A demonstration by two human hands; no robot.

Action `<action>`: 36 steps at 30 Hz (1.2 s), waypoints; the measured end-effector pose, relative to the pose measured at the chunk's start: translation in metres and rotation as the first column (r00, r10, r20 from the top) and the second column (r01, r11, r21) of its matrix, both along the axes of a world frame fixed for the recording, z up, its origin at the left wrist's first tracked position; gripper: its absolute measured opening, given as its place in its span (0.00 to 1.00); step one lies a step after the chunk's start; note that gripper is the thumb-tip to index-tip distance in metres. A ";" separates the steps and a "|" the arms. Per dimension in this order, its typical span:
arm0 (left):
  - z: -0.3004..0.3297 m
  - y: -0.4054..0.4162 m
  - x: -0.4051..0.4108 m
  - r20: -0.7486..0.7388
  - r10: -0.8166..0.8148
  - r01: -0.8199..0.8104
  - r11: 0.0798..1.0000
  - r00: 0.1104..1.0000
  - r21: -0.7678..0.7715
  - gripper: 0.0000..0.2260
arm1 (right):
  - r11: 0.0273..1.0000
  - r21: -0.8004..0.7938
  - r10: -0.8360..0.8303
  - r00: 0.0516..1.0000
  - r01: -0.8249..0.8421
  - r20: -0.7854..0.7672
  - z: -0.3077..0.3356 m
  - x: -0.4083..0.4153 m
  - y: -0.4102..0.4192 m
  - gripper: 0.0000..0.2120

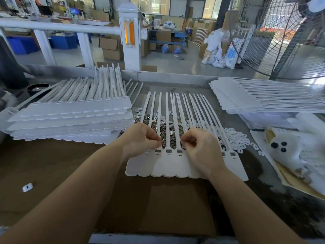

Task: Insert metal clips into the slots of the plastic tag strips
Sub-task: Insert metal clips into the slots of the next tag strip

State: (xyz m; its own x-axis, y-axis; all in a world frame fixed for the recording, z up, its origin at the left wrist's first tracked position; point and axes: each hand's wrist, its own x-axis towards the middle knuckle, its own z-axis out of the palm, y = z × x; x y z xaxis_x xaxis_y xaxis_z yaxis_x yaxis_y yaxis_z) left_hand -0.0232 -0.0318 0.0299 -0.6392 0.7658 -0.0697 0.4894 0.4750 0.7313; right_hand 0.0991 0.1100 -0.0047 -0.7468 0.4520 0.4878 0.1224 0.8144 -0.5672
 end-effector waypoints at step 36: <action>0.007 0.007 -0.004 -0.085 -0.065 0.047 0.977 0.994 -0.206 0.09 | 0.999 -0.049 -0.002 1.000 0.004 0.031 0.001 0.002 -0.001 0.05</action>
